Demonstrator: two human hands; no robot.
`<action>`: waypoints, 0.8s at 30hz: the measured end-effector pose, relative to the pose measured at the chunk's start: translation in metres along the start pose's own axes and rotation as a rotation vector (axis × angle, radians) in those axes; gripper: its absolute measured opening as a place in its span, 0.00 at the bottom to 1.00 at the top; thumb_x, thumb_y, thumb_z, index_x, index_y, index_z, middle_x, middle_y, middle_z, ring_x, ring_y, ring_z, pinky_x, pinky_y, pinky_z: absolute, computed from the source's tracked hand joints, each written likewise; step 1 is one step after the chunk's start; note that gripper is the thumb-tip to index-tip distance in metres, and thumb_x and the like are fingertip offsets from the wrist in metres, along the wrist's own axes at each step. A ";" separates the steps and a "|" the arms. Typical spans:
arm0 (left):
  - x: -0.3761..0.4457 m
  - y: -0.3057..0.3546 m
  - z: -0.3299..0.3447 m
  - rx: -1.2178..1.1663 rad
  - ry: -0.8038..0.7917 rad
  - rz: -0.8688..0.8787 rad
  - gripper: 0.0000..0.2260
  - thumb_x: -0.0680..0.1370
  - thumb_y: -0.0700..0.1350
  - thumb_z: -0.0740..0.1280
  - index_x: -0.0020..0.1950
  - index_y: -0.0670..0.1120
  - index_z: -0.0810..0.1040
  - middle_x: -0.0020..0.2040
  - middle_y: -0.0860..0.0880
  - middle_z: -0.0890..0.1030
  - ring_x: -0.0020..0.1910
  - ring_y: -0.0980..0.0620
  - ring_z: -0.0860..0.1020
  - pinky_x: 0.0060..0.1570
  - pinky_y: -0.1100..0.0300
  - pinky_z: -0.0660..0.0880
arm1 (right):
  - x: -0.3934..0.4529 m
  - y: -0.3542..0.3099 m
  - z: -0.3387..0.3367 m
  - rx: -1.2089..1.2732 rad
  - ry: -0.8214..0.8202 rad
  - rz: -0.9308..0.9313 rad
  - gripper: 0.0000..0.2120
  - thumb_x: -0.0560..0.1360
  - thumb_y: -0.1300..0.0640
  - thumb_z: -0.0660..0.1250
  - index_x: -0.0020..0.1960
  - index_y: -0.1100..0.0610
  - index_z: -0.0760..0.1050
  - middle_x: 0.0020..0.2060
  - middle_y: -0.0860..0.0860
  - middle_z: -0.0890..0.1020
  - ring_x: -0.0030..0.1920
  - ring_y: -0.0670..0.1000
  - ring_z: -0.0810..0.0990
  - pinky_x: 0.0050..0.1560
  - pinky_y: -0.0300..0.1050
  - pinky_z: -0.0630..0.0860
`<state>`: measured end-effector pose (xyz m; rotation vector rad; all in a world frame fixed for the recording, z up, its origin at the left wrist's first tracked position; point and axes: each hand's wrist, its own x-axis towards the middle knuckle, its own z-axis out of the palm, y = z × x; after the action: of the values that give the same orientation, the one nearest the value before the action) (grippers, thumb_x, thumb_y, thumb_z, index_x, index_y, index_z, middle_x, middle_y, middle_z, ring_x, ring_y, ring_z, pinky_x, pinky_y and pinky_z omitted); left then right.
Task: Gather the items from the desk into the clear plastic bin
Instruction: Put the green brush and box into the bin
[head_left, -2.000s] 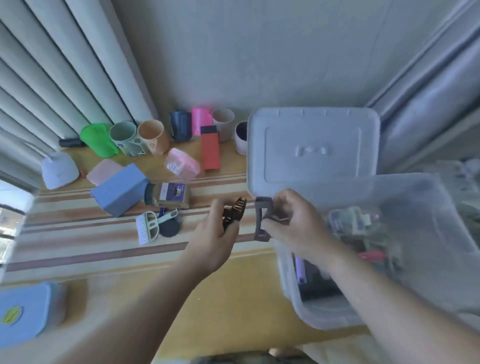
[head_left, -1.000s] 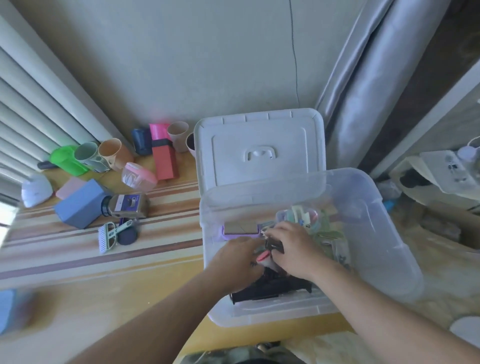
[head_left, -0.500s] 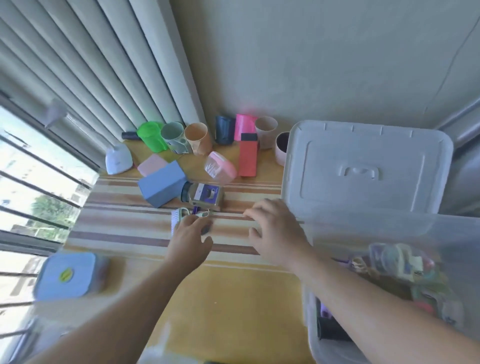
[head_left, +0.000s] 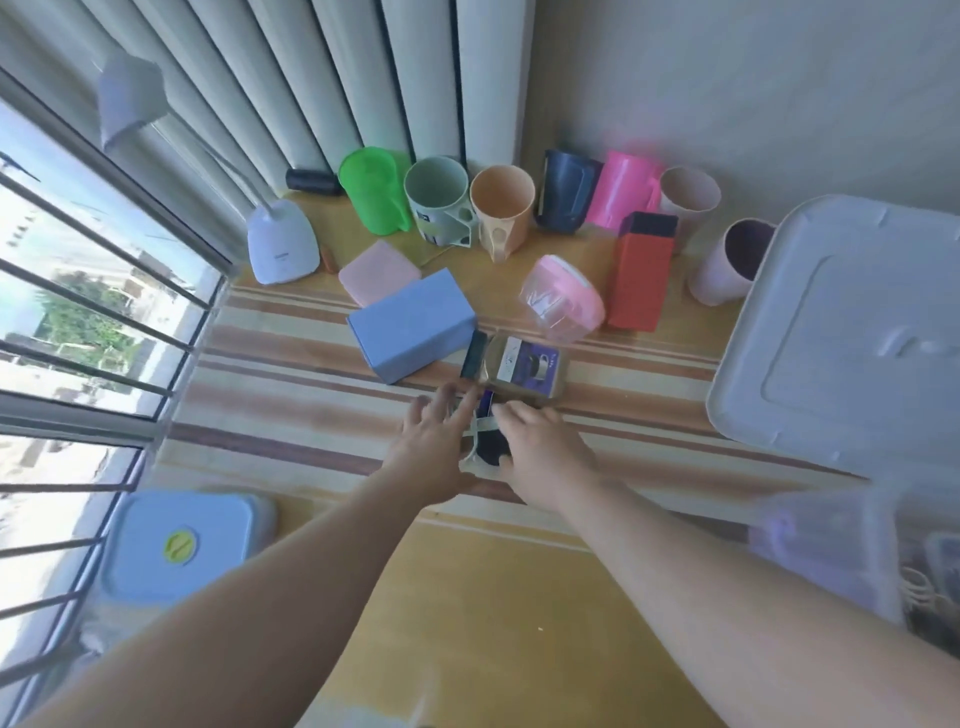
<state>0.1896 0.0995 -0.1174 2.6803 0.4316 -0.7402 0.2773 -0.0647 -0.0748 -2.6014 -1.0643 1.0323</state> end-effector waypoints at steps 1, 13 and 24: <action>-0.002 -0.001 0.002 0.031 0.024 0.014 0.55 0.67 0.72 0.72 0.81 0.60 0.40 0.78 0.50 0.55 0.71 0.37 0.60 0.71 0.42 0.67 | 0.001 -0.001 0.003 -0.031 0.018 0.008 0.27 0.82 0.54 0.65 0.80 0.52 0.63 0.79 0.49 0.67 0.74 0.60 0.66 0.70 0.57 0.71; -0.033 0.002 -0.026 -0.456 0.113 -0.002 0.31 0.74 0.67 0.70 0.73 0.60 0.67 0.66 0.55 0.74 0.63 0.49 0.74 0.60 0.48 0.76 | -0.046 0.018 0.007 -0.061 0.152 0.098 0.10 0.81 0.52 0.70 0.61 0.47 0.82 0.56 0.46 0.80 0.61 0.55 0.72 0.56 0.53 0.70; 0.043 0.074 -0.071 0.279 0.251 0.187 0.35 0.70 0.47 0.75 0.74 0.52 0.64 0.69 0.47 0.71 0.69 0.42 0.69 0.68 0.49 0.66 | -0.120 0.067 -0.025 0.110 0.363 0.262 0.15 0.77 0.44 0.74 0.62 0.45 0.83 0.51 0.41 0.80 0.59 0.52 0.72 0.58 0.52 0.71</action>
<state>0.2834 0.0683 -0.0664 3.0375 0.1393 -0.4383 0.2697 -0.1911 -0.0154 -2.7404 -0.5801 0.6006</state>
